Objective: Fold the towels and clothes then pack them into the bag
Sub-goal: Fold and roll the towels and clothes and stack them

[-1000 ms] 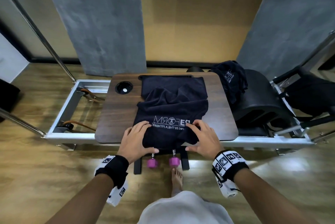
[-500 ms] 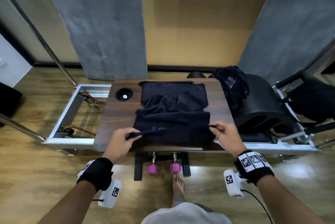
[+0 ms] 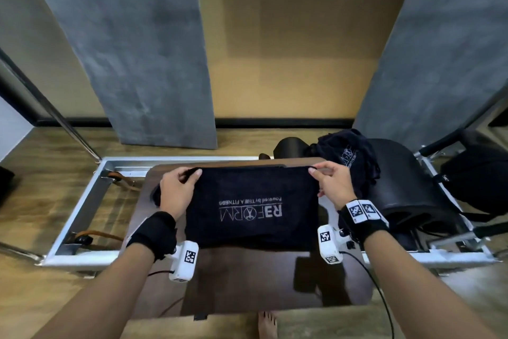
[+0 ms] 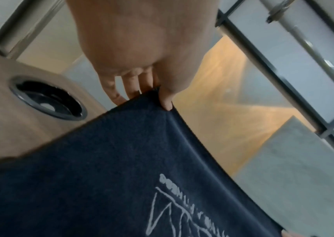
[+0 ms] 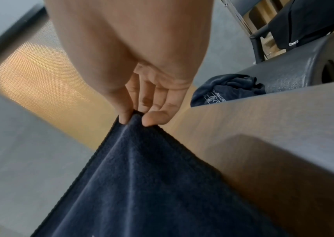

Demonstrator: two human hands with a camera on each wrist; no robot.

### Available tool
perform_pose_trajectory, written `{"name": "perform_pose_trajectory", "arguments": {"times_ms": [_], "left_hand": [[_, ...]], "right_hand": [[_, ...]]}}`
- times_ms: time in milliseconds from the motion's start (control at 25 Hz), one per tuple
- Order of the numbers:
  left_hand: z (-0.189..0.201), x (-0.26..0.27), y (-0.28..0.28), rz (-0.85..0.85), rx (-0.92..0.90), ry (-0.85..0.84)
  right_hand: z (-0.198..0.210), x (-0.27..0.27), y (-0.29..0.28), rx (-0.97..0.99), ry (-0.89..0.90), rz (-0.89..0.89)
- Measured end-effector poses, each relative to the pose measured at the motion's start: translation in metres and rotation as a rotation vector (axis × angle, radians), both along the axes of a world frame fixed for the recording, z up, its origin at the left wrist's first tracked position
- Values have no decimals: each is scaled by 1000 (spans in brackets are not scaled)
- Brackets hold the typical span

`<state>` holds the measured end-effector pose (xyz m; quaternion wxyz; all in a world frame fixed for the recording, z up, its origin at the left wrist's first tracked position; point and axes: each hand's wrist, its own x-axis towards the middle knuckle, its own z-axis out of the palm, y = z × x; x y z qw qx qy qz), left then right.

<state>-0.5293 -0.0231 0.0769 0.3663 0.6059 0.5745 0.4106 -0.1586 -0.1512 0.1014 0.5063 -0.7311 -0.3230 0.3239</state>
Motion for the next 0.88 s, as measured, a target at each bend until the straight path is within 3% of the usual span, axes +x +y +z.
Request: {"name": "perform_pose_trajectory", "arguments": {"times_ms": [160,320,440,640,720,880], "left_hand": [[-24,24,41,136,-158,128],[-45,34,52,148,-261,227],[-50,35,50,138,-211,293],[-53,38,36,111,-94,382],[-52,39,30,113,-99,338],[-37,32,26,148,-153,-3]], "right_hand": [[-24,12,43,-177,-137,-18],[-45,14,59,-290,-297,73],[-53,12,62,-322,-439,141],[-58,10,59,-299,-511,144],[-55,9,55,-278,-489,146],[-33,11,38,-176,-377,99]]}}
